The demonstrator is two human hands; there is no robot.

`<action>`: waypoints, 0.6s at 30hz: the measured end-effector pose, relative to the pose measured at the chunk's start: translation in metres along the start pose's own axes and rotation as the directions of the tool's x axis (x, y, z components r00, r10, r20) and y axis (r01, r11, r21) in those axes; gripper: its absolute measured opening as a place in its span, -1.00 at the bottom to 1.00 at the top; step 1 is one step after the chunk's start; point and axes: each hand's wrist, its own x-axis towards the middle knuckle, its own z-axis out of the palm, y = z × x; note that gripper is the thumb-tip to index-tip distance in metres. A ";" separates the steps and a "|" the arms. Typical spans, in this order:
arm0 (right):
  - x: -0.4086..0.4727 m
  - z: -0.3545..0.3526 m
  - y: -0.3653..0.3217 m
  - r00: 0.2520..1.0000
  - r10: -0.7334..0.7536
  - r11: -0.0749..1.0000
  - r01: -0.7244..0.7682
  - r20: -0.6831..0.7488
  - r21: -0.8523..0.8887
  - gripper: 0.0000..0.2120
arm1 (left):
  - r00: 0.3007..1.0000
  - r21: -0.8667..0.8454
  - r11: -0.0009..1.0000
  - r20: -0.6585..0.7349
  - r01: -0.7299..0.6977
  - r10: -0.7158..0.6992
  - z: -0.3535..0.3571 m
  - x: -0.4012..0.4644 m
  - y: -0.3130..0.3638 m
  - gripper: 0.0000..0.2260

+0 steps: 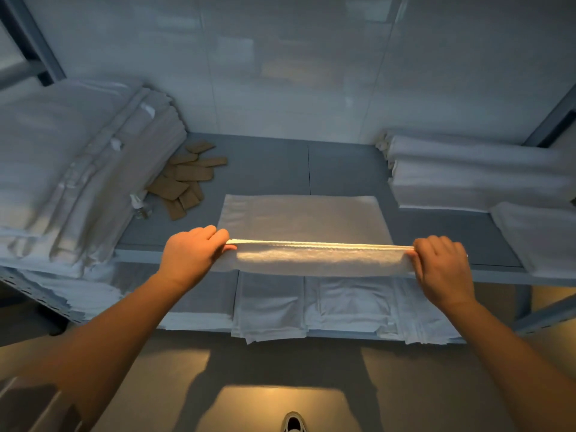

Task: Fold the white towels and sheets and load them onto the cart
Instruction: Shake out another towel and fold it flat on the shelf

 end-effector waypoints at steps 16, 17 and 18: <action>0.151 0.116 0.050 0.950 -0.170 0.983 0.181 0.261 -0.019 -0.49 | 0.986 -0.121 0.993 0.164 -0.009 0.029 0.127 0.132 -0.083 -0.53; 0.156 0.133 0.051 0.941 -0.191 0.978 0.207 0.281 -0.030 -0.49 | 0.984 -0.113 0.994 0.178 0.007 0.013 0.146 0.136 -0.087 -0.52; 0.160 0.150 0.053 0.931 -0.206 0.973 0.228 0.300 -0.038 -0.49 | 0.981 -0.103 0.994 0.194 0.022 -0.002 0.164 0.138 -0.091 -0.50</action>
